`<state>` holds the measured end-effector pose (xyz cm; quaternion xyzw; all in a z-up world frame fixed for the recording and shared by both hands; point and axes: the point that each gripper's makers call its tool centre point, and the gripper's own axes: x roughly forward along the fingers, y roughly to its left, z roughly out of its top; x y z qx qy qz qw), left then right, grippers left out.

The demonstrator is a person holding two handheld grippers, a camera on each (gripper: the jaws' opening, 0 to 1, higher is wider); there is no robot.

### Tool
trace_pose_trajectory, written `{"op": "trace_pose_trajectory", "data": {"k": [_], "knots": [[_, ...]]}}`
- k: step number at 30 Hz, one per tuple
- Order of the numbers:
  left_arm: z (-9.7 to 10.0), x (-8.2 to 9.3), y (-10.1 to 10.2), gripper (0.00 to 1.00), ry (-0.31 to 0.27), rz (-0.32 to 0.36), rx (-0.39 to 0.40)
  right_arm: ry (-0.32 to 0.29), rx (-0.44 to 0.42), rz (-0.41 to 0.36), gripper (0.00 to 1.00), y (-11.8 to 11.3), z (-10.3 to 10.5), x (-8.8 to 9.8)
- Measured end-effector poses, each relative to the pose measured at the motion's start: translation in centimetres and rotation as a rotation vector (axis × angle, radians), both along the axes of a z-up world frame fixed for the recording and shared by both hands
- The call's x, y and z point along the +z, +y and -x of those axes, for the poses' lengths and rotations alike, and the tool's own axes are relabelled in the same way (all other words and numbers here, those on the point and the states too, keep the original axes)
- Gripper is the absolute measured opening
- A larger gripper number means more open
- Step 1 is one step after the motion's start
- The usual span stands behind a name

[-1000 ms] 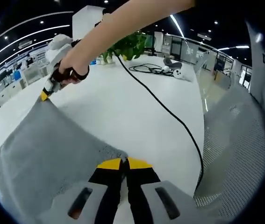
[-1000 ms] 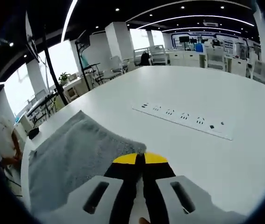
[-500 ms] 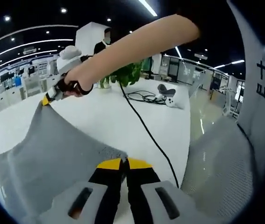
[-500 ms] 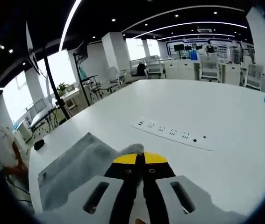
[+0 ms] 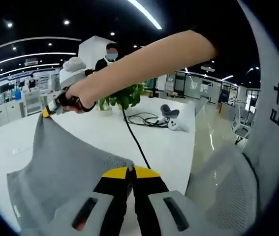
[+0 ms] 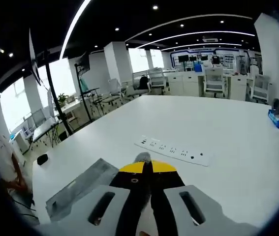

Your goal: Fold the towel on the table until its edges align and the towel forms a compact rectangular stack.

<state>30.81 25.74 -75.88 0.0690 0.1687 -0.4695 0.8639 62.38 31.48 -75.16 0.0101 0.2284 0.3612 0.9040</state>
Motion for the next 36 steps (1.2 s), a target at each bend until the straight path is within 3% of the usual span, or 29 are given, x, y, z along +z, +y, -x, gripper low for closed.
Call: {"op": "trace_pose_trajectory", "data": {"k": [8, 17, 25, 36], "knots": [[0.8, 1.0, -0.6, 0.03, -0.025, 0.004, -0.008, -0.001, -0.03, -0.005, 0.0, -1.2, 0.5, 1.2], [0.7, 1.5, 0.5, 0.03, -0.024, 0.025, 0.028, 0.007, -0.047, -0.009, 0.0, -1.4, 0.8, 1.0], [0.9, 1.5, 2.8, 0.03, -0.022, 0.023, 0.065, 0.021, -0.03, -0.013, 0.01, 0.2, 0.8, 0.7], [1.1, 1.1, 7.7, 0.03, 0.004, 0.047, 0.199, 0.046, -0.011, -0.019, 0.01, 2.7, 1.2, 0.0]]}}
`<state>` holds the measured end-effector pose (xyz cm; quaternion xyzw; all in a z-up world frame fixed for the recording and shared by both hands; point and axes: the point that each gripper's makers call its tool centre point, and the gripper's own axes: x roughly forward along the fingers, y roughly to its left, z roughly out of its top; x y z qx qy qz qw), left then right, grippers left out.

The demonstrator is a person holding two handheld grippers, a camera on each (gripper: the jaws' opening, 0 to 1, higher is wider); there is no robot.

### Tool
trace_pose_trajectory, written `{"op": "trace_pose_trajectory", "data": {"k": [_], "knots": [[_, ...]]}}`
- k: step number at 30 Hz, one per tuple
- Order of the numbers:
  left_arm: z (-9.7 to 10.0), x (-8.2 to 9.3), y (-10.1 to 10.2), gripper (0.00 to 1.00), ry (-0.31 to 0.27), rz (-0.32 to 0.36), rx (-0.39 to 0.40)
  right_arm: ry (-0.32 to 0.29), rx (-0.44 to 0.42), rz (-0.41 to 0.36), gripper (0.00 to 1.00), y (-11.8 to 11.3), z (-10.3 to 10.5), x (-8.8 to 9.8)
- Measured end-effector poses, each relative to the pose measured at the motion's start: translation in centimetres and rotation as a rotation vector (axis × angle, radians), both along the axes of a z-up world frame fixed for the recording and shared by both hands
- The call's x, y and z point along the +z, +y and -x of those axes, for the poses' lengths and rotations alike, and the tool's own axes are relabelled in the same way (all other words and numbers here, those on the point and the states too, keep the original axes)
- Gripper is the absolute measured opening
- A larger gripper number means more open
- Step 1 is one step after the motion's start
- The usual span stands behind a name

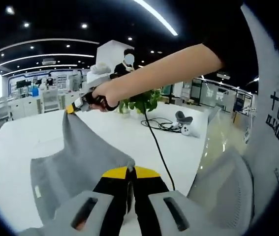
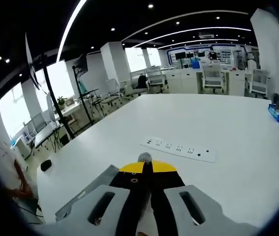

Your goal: Fold the towel on the table until its edges align and the towel forms a compact rectangular stack.

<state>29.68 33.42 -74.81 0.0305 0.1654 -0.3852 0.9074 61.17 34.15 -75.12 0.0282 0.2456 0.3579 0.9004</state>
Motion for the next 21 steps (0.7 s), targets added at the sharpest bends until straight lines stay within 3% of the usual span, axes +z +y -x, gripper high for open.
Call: {"op": "trace_pose_trajectory", "data": {"k": [15, 21], "knots": [[0.3, -0.9, 6.4, 0.03, 0.052, 0.045, 0.188, 0.015, 0.051, -0.015, 0.01, 4.8, 0.4, -0.3], [0.6, -2.7, 9.4, 0.03, 0.107, 0.063, 0.294, 0.019, 0.069, -0.01, 0.01, 6.1, 0.0, -1.0]]}}
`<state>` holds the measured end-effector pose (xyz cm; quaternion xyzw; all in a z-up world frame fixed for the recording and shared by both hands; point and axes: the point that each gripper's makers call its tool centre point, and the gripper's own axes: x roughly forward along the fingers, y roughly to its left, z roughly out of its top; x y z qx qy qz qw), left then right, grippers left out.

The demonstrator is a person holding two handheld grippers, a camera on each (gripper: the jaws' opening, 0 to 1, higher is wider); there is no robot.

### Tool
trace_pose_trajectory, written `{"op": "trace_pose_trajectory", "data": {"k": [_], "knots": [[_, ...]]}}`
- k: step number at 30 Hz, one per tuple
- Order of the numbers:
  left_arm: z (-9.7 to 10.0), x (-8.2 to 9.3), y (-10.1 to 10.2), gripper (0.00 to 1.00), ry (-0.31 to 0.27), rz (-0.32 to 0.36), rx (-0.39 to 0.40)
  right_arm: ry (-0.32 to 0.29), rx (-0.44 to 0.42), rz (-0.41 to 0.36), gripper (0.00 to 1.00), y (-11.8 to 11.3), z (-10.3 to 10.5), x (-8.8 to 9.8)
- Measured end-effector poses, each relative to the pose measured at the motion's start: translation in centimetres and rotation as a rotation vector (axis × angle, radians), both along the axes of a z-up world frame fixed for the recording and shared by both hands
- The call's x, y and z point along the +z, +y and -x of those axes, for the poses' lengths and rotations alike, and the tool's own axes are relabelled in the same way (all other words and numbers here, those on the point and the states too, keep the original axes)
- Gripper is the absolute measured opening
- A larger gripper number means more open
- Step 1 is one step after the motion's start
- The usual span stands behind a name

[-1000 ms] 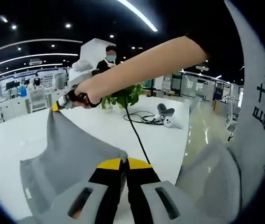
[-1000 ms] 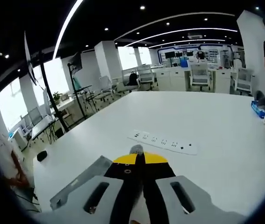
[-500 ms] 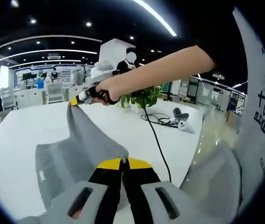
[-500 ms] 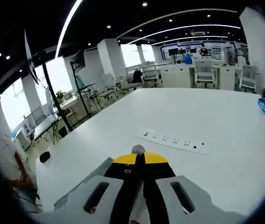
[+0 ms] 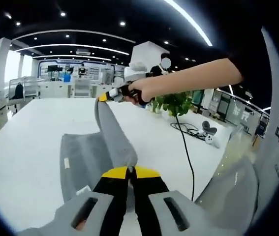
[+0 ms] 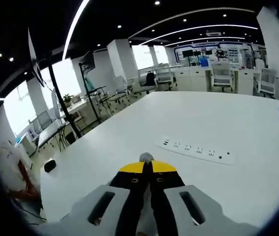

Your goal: Fold the towel on the table until its edges align and the towel forms a compact rectangular stack.

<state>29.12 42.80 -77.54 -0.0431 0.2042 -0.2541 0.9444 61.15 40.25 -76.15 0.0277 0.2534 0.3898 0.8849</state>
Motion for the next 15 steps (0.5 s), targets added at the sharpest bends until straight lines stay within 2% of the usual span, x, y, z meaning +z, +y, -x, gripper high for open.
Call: {"op": "trace_pose_trajectory", "data": {"k": [9, 15], "knots": [[0.7, -1.5, 2.2, 0.03, 0.044, 0.023, 0.067, 0.009, 0.047, 0.019, 0.01, 2.5, 0.5, -1.2], [0.9, -2.2, 3.1, 0.03, 0.065, 0.042, 0.097, 0.012, 0.066, 0.019, 0.01, 4.1, 1.2, -1.2]]}}
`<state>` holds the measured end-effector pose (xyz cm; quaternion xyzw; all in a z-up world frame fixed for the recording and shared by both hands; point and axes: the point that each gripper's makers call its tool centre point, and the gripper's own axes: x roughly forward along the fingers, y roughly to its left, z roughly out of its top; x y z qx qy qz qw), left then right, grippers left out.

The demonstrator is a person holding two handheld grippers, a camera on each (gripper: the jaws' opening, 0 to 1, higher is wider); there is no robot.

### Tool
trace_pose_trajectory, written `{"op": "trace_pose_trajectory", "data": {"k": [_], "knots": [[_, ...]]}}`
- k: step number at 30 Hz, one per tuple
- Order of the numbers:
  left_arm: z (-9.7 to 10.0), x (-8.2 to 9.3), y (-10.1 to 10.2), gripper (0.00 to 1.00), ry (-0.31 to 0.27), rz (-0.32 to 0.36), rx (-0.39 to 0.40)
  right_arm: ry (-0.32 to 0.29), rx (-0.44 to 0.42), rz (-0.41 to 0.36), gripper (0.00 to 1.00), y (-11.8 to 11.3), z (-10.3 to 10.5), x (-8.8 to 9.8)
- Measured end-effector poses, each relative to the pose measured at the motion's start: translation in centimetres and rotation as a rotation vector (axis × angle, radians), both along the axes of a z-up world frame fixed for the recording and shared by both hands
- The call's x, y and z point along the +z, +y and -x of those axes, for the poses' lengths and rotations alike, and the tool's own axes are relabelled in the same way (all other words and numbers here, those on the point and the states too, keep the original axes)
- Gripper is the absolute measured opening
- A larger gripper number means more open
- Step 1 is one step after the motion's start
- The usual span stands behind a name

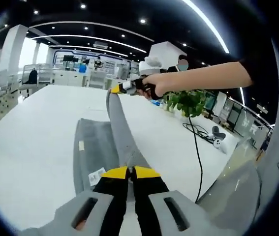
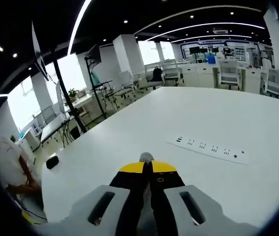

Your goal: Fold the towel on the table until its edges align and the towel forms a compact rectangular stack.

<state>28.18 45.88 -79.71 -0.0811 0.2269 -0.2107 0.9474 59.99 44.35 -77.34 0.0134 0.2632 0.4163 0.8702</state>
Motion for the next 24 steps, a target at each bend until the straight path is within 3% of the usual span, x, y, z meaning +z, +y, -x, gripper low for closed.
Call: {"op": "trace_pose_trajectory", "data": {"k": [9, 15, 24], "knots": [[0.7, -2.3, 2.0, 0.03, 0.079, 0.008, 0.045, 0.012, 0.022, 0.012, 0.01, 2.3, 0.2, -0.9], [0.6, -3.9, 3.0, 0.03, 0.113, 0.044, 0.075, 0.007, 0.031, 0.046, 0.01, 3.9, 0.2, -2.9], [0.7, -6.5, 4.0, 0.03, 0.169, 0.04, 0.094, 0.025, 0.045, 0.056, 0.01, 5.8, 0.4, -5.0]]}}
